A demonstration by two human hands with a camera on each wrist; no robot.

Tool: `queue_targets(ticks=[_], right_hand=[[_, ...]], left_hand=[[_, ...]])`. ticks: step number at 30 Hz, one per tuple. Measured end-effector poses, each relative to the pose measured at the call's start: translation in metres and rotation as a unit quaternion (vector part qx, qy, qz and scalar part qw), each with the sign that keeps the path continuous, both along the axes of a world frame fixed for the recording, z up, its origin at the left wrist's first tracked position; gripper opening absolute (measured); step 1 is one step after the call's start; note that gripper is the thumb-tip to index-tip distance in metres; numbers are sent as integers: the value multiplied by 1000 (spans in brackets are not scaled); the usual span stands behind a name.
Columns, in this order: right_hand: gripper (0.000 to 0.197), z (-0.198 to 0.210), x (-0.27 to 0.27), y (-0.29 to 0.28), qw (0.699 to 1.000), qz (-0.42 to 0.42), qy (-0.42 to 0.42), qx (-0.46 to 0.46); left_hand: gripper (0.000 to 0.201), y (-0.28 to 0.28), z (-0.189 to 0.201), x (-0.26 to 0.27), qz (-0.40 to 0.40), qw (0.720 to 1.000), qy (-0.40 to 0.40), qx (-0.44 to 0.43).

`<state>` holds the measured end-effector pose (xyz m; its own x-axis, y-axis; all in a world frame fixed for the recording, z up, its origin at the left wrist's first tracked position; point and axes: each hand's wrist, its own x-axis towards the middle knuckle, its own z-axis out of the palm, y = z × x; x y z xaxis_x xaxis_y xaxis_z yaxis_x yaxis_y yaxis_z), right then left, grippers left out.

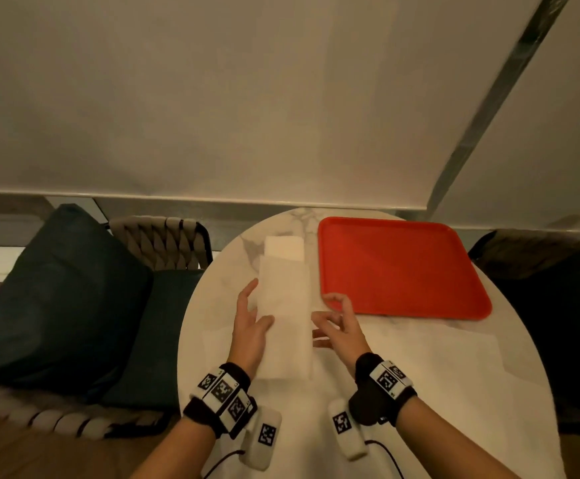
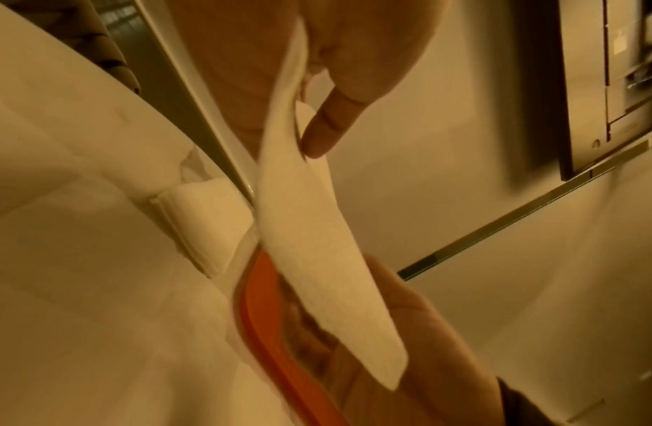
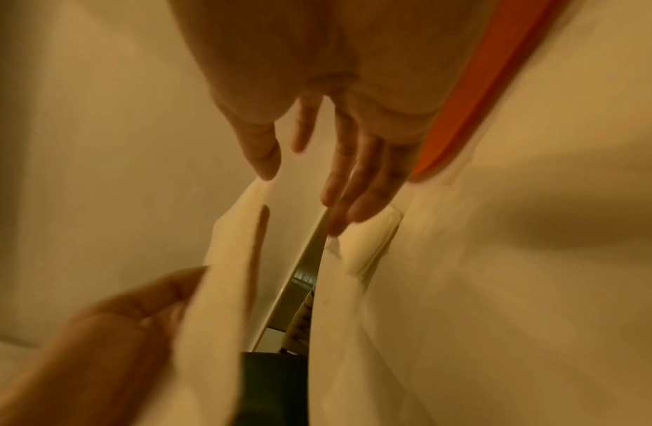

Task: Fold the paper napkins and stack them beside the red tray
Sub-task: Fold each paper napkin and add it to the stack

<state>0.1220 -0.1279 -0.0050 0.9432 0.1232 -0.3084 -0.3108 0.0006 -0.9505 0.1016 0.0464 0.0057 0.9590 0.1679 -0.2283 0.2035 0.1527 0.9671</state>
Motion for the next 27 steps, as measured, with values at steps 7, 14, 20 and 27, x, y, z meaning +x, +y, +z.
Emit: queue_targets(ticks=[7, 14, 20, 27], right_hand=[[26, -12, 49, 13, 996, 17, -60, -66], [40, -27, 125, 18, 984, 31, -48, -170], [56, -48, 184, 30, 924, 101, -110, -353], [61, -77, 203, 42, 897, 147, -78, -410]], left_hand=[[57, 6, -20, 38, -33, 997, -32, 60], [49, 35, -46, 123, -72, 983, 39, 165], [68, 41, -60, 188, -119, 936, 43, 327], [67, 45, -77, 208, -158, 895, 54, 414]])
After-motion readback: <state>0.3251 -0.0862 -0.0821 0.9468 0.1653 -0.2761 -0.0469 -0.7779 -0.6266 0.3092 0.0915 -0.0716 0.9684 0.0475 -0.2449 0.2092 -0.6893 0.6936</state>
